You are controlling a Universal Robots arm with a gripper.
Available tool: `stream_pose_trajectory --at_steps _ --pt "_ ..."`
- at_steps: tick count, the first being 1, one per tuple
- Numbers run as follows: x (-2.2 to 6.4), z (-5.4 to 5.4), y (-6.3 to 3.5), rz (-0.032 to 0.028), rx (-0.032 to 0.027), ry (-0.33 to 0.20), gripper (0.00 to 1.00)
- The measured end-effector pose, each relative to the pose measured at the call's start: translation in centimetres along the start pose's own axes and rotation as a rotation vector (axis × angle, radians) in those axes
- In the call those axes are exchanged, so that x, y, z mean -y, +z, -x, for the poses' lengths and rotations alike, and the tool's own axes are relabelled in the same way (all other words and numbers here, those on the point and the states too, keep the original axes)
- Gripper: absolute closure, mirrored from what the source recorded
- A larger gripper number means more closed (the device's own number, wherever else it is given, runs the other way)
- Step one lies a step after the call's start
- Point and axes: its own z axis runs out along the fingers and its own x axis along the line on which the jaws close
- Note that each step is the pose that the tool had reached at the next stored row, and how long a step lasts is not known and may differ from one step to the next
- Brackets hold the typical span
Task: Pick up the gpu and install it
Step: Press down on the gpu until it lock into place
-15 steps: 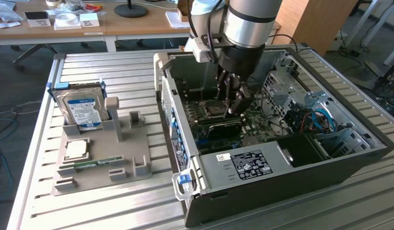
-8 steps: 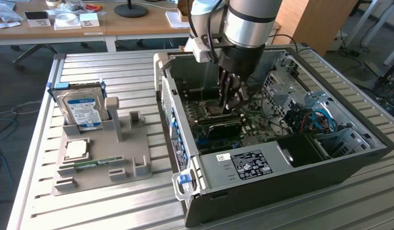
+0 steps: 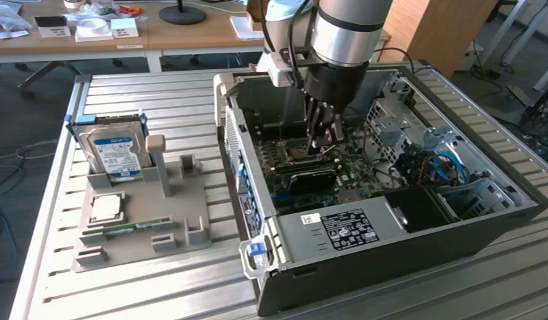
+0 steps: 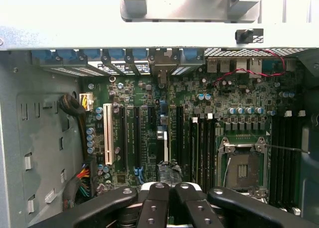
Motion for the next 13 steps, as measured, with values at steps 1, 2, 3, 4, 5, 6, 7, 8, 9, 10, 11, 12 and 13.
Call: stream_pose_trajectory --at_steps 1,2,3,4,5,6,7,8,9,10,11,12,13 --pt "0.0 0.0 0.0 0.0 0.0 0.0 0.89" --pt "0.0 0.0 0.0 0.0 0.0 0.0 0.89" --pt "0.0 0.0 0.0 0.0 0.0 0.0 0.89" --pt "0.0 0.0 0.0 0.0 0.0 0.0 0.89" --pt "0.0 0.0 0.0 0.0 0.0 0.0 0.89" --pt "0.0 0.0 0.0 0.0 0.0 0.0 0.89" --pt "0.0 0.03 0.0 0.0001 -0.0001 0.0 0.89" --pt "0.0 0.06 0.0 0.0 -0.0001 0.0 0.89" --pt "0.0 0.08 0.0 0.0 -0.0001 0.0 0.89" --pt "0.0 0.08 0.0 0.0 0.0 0.0 0.89" --pt "-0.01 0.09 0.0 0.0 0.0 0.0 0.89" --pt "0.0 0.09 0.0 0.0 0.0 0.0 0.89" --pt "0.0 0.09 0.0 0.0 0.0 0.0 0.89"
